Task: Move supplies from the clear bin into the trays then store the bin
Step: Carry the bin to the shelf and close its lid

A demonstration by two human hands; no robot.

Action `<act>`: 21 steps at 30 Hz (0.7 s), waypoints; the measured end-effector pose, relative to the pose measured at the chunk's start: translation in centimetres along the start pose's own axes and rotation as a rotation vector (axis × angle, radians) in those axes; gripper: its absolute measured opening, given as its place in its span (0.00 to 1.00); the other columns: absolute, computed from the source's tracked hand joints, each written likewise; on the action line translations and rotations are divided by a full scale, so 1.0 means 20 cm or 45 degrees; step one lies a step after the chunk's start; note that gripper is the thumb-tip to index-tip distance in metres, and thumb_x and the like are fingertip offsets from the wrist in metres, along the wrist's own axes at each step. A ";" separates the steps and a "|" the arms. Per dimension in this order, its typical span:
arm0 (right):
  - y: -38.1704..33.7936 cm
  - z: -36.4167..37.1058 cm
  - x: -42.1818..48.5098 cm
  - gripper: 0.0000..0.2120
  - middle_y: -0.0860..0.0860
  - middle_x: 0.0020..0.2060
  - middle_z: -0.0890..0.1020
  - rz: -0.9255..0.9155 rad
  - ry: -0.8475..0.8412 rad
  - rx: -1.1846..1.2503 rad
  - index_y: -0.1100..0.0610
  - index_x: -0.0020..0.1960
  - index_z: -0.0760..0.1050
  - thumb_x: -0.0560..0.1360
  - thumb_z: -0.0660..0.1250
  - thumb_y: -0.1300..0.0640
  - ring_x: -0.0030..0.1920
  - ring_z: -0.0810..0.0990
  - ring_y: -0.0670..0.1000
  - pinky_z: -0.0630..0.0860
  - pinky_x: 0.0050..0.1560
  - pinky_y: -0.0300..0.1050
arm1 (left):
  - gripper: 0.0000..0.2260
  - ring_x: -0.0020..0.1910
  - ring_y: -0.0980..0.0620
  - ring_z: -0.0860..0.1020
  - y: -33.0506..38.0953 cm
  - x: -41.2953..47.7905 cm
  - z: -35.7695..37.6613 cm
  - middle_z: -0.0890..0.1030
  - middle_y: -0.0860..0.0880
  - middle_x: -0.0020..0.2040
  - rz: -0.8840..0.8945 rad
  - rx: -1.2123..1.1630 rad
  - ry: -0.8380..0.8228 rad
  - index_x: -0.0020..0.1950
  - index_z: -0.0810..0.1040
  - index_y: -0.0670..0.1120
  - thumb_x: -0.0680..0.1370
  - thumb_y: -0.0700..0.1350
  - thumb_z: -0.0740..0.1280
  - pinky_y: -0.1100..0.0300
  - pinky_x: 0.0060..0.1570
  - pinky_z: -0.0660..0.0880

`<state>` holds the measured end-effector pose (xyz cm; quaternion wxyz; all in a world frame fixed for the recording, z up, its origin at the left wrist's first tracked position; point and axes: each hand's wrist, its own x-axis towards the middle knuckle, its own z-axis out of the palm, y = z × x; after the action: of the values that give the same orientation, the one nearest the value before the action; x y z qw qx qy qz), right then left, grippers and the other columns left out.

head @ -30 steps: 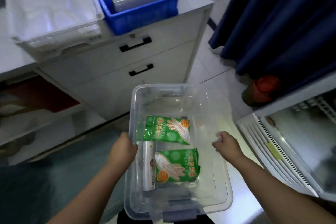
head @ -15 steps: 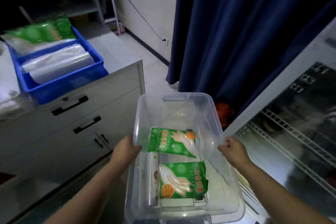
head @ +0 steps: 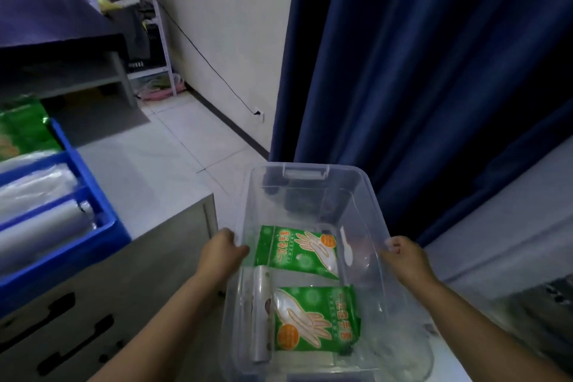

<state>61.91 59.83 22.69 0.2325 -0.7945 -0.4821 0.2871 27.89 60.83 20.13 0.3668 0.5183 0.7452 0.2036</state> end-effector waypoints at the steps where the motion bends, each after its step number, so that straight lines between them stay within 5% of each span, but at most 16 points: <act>1: -0.06 0.00 0.07 0.06 0.48 0.36 0.77 0.000 0.011 0.009 0.58 0.47 0.75 0.71 0.69 0.61 0.39 0.76 0.52 0.73 0.43 0.46 | 0.10 0.43 0.40 0.80 0.05 0.08 -0.02 0.80 0.39 0.44 0.015 -0.008 0.003 0.46 0.73 0.40 0.72 0.45 0.68 0.55 0.40 0.73; 5: -0.31 0.00 0.39 0.05 0.51 0.33 0.77 -0.001 0.081 -0.006 0.64 0.44 0.74 0.70 0.67 0.62 0.35 0.75 0.52 0.72 0.38 0.44 | 0.09 0.40 0.40 0.80 0.23 0.43 -0.13 0.80 0.40 0.42 0.050 -0.028 0.044 0.44 0.71 0.42 0.72 0.46 0.68 0.53 0.41 0.75; 10: -0.56 0.05 0.79 0.05 0.50 0.32 0.76 -0.047 0.097 0.061 0.56 0.38 0.73 0.70 0.68 0.63 0.33 0.74 0.51 0.70 0.35 0.42 | 0.10 0.41 0.39 0.80 0.41 0.83 -0.21 0.80 0.39 0.42 0.039 -0.116 0.094 0.45 0.71 0.43 0.71 0.45 0.69 0.45 0.44 0.78; 17: -0.84 0.25 1.51 0.06 0.53 0.34 0.77 -0.142 -0.036 0.007 0.56 0.39 0.73 0.69 0.67 0.65 0.37 0.77 0.55 0.74 0.40 0.46 | 0.10 0.44 0.39 0.80 0.55 1.38 -0.27 0.81 0.39 0.45 -0.083 -0.105 0.215 0.49 0.73 0.41 0.73 0.45 0.68 0.46 0.48 0.78; 21: -1.07 0.38 1.95 0.08 0.52 0.34 0.78 -0.217 -0.229 -0.068 0.53 0.37 0.71 0.70 0.68 0.63 0.38 0.77 0.56 0.76 0.43 0.48 | 0.08 0.45 0.40 0.80 0.65 1.73 -0.34 0.82 0.39 0.45 -0.227 -0.069 0.285 0.46 0.73 0.42 0.72 0.45 0.67 0.55 0.45 0.74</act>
<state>57.72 104.83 21.94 0.1906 -0.7276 -0.5742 0.3235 24.16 98.13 21.89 0.3119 0.4141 0.8187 0.2470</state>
